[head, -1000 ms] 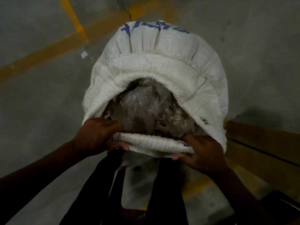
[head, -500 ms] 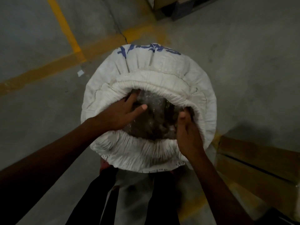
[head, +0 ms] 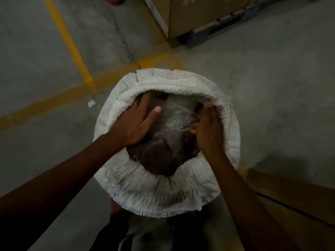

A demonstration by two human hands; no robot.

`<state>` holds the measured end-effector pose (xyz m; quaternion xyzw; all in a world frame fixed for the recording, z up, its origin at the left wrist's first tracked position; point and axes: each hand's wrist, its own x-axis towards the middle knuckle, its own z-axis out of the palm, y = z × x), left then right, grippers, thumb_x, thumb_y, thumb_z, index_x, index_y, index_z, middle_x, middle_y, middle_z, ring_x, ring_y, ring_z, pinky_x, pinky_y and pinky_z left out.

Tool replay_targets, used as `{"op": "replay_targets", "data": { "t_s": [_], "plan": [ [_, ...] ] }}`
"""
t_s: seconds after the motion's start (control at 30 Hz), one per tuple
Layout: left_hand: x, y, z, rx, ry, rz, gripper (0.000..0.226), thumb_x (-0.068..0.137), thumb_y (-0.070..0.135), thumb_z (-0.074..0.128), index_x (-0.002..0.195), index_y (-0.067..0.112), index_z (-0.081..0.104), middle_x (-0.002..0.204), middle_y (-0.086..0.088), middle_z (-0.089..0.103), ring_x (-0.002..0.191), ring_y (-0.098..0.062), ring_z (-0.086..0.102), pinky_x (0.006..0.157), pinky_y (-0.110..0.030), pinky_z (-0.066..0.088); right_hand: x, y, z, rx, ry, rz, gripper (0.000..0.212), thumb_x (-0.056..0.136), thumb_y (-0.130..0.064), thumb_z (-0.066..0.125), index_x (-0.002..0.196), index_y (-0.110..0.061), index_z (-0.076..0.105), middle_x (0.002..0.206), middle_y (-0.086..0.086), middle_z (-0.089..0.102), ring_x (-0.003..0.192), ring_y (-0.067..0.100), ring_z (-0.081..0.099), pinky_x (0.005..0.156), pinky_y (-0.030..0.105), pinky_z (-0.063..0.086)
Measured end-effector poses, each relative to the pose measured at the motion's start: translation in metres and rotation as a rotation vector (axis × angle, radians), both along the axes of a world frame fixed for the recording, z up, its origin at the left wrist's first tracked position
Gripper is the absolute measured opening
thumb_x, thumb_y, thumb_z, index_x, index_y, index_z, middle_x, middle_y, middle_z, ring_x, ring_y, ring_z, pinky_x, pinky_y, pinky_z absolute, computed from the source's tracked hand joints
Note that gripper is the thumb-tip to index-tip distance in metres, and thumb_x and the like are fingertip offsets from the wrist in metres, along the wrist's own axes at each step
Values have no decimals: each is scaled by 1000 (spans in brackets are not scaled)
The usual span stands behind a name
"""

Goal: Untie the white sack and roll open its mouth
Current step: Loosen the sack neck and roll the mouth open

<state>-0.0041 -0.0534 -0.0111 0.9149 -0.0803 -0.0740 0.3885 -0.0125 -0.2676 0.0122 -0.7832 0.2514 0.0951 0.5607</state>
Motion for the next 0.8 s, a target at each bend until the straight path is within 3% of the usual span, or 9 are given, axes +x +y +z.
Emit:
{"op": "replay_targets", "data": {
  "t_s": [0.07,0.13,0.2,0.33,0.43,0.5,0.63,0.77,0.8],
  "plan": [
    [6,2,4,-17,-6,16,73,104,62,30,159,14,24,165,-9,36,153,-21,32,128,-44,26,17,4,1,211,3,-173,104,71,-97,18,140,-28,54,135,2,65,125,21,61,113,56,44],
    [14,4,7,-27,-36,37,71,103,63,33,151,10,33,154,-8,47,142,-21,44,121,-45,36,23,5,9,19,-82,-60,108,76,-95,16,155,-25,38,159,1,42,147,17,38,124,47,28],
    [26,9,9,-26,-57,50,70,103,63,34,150,11,35,152,-7,50,140,-22,47,119,-47,39,27,2,13,-169,-201,21,82,94,-75,22,154,-21,39,162,2,37,150,17,30,126,43,23],
    [51,15,14,24,-143,61,69,106,61,31,161,19,28,165,-5,40,153,-19,36,127,-42,29,50,-16,16,-281,-285,146,75,97,-71,22,151,-25,44,158,0,43,148,16,34,126,39,24],
    [67,18,23,-18,-178,104,64,108,58,29,161,22,35,165,-1,41,153,-10,33,129,-33,25,70,-36,16,-342,-162,290,56,107,-53,30,153,-22,39,157,4,43,145,19,38,119,27,29],
    [79,22,29,-95,-197,130,63,109,58,28,157,21,44,160,1,49,149,-10,41,126,-39,31,80,-44,22,-221,-124,262,58,107,-53,27,152,-19,41,154,4,46,141,21,42,113,27,34],
    [93,20,33,-230,-241,107,53,111,47,33,152,20,52,152,7,56,143,-5,48,123,-34,37,103,-37,40,265,-152,69,68,100,-66,1,148,-41,41,157,-9,43,147,15,35,123,39,22],
    [105,16,38,-433,-215,193,39,108,51,34,135,36,58,136,19,62,135,-1,55,116,-25,40,124,-28,46,239,-193,54,70,104,-58,3,154,-25,39,145,-13,49,127,1,49,115,17,33],
    [109,18,38,-456,-215,218,41,107,52,34,133,34,59,135,14,64,134,-4,56,115,-27,42,128,-28,44,211,-210,60,69,105,-58,6,152,-24,41,141,-12,51,124,2,51,118,22,34]
  ]
}}
